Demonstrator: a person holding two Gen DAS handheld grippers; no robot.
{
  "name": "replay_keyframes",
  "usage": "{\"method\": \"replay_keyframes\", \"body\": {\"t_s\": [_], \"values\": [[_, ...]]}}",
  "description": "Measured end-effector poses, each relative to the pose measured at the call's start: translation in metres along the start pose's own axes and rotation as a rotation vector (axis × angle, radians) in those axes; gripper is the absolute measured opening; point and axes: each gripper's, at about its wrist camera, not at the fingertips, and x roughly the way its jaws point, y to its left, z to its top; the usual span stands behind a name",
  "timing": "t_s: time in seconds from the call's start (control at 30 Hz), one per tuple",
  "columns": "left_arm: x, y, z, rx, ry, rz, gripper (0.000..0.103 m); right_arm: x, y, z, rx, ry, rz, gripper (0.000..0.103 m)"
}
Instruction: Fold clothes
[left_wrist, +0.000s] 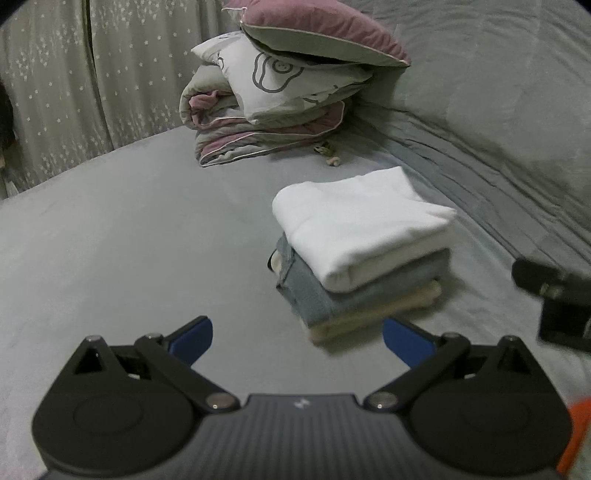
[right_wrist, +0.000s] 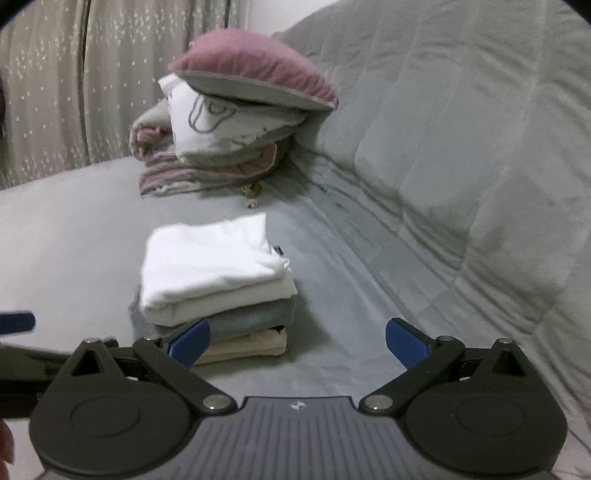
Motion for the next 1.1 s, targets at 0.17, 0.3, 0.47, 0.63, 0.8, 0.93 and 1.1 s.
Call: {"method": "replay_keyframes", "body": {"t_s": [0.17,0.3,0.47,0.63,0.8,0.93,1.1], "values": [[-0.069,0.001,-0.016,0.003,-0.006,0.000,0.103,-0.077,-0.004,0.004,0.025,-0.034,-0.003,0.103],[-0.116,0.001,-0.038,0.022,-0.010,0.013,0.103,-0.131,-0.003,-0.007,0.046,-0.039,0.010,0.103],[-0.167,0.006,-0.064,0.031,-0.019,0.014,0.103,-0.178,-0.002,-0.033,0.106,-0.007,0.019,0.103],[-0.206,0.010,-0.086,0.032,-0.018,-0.005,0.103,-0.213,0.008,-0.052,0.106,0.012,0.021,0.103],[-0.229,0.016,-0.099,0.026,-0.026,-0.004,0.103,-0.240,0.021,-0.059,0.076,-0.008,0.031,0.103],[-0.241,0.020,-0.107,0.014,-0.032,0.003,0.103,-0.255,0.028,-0.061,0.059,-0.027,0.044,0.103],[-0.246,0.021,-0.111,0.011,-0.032,0.009,0.103,-0.260,0.033,-0.062,0.048,-0.030,0.059,0.103]]}}
